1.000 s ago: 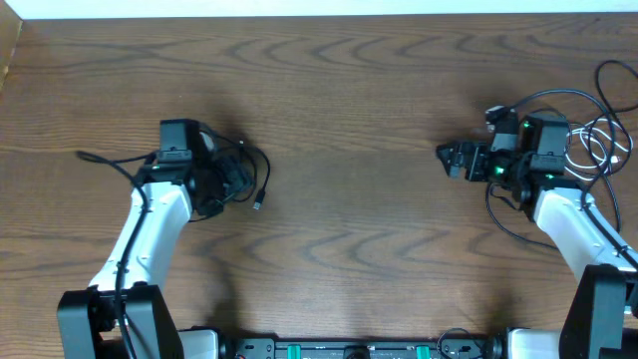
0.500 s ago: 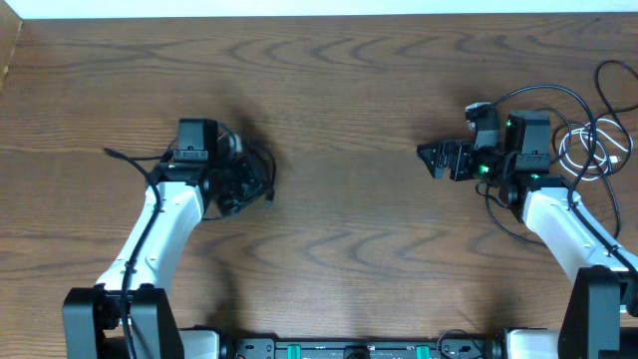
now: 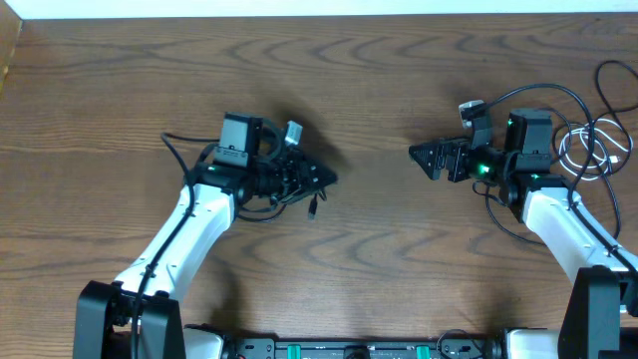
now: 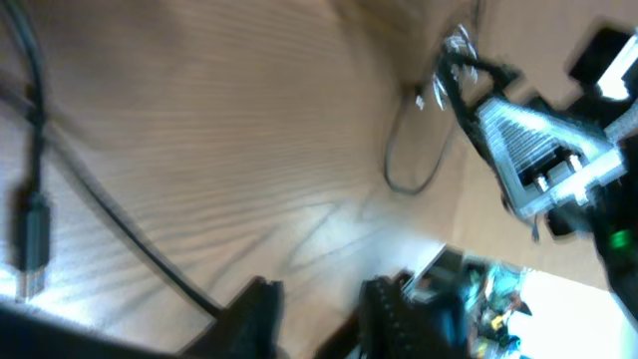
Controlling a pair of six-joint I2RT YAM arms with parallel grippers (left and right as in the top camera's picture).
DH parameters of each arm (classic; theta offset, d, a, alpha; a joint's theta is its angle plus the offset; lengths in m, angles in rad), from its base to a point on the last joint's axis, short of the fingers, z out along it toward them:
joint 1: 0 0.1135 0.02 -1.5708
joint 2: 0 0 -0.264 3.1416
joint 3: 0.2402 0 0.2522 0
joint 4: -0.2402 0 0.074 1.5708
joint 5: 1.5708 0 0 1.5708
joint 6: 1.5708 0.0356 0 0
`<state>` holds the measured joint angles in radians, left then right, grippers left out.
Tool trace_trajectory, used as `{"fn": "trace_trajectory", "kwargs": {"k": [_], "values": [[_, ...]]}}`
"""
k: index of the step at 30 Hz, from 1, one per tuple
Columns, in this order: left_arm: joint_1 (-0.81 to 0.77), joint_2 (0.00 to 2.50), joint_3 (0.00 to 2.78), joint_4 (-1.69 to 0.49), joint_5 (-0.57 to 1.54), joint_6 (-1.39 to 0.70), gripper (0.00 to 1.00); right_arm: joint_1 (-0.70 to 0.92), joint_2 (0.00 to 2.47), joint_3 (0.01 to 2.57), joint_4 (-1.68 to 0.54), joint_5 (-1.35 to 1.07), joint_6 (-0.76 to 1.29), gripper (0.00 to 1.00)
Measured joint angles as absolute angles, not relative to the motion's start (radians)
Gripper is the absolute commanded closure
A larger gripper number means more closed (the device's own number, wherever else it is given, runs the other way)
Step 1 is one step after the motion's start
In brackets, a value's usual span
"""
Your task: Untangle cables
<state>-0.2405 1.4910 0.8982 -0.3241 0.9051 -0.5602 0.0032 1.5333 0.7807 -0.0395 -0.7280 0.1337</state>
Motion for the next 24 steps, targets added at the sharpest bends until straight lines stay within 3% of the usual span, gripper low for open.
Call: {"fn": "trace_trajectory", "kwargs": {"k": [5, 12, 20, 24], "values": [[-0.245, 1.491, 0.898, -0.335, 0.816, -0.572, 0.25, 0.003, 1.533, 0.78, -0.039, -0.733, 0.134, 0.01], [-0.187, 1.491, 0.898, -0.383, 0.669, -0.566, 0.19, 0.003, 1.533, 0.78, -0.039, -0.734, 0.139, 0.01], [-0.107, 1.49, 1.02, -0.699, 0.474, -0.469, 0.18, 0.003, 1.533, 0.78, -0.034, -0.736, 0.228, 0.01], [-0.105, 1.483, 1.092, -0.751, 0.315, -0.436, 0.19, 0.003, 1.533, 0.78, -0.034, -0.738, 0.264, 0.01]]}}
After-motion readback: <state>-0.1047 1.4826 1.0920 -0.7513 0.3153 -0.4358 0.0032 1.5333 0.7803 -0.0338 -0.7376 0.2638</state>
